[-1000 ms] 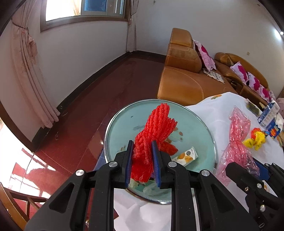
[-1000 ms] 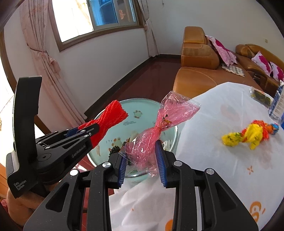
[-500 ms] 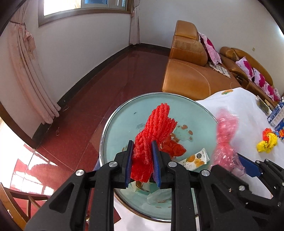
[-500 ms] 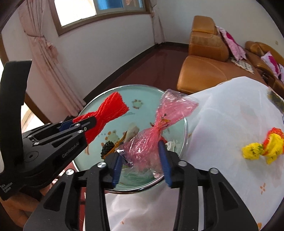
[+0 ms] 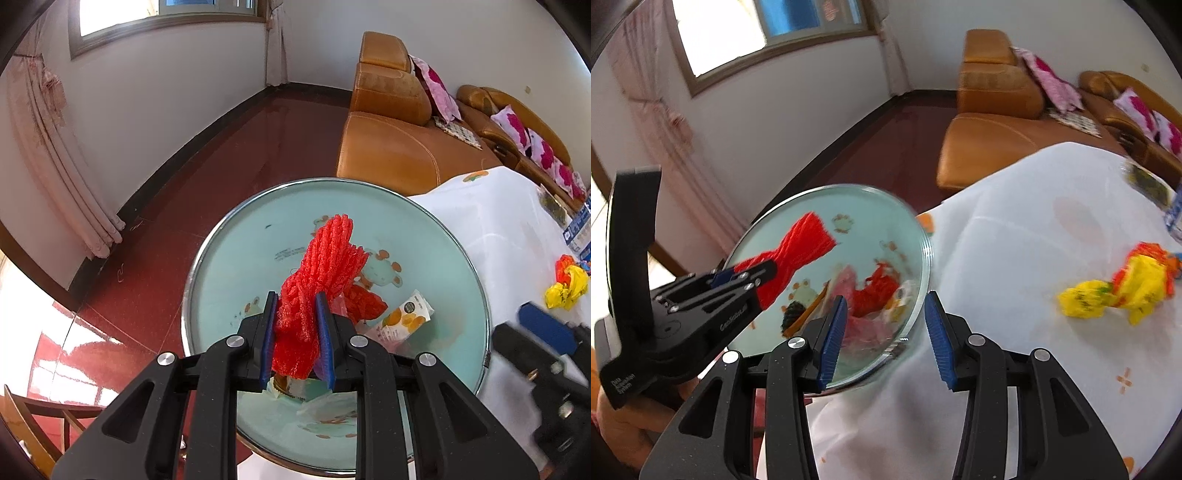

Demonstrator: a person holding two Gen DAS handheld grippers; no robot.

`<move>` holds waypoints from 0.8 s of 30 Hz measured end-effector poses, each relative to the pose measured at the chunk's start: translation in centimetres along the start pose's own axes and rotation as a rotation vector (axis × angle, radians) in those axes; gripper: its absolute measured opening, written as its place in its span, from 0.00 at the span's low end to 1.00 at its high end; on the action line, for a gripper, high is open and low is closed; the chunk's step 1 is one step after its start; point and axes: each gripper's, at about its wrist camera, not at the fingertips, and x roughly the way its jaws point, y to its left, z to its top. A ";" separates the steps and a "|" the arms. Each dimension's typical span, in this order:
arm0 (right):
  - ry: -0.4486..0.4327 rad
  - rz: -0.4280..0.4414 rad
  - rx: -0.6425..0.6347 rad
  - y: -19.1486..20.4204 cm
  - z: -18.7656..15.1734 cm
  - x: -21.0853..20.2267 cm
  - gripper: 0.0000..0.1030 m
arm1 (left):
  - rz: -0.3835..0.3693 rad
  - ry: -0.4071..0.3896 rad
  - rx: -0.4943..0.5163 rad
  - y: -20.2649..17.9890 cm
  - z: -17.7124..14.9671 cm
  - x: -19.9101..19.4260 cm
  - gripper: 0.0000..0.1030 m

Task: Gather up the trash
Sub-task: 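Open both grippers to drop the red mesh net and pink bag into the bin, then move both grippers back over the table toward the yellow and red wrappers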

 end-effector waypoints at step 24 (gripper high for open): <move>-0.094 -0.110 0.133 -4.1 -1.1 -6.0 0.62 | 0.099 -0.062 0.022 -1.0 -2.0 -3.9 0.88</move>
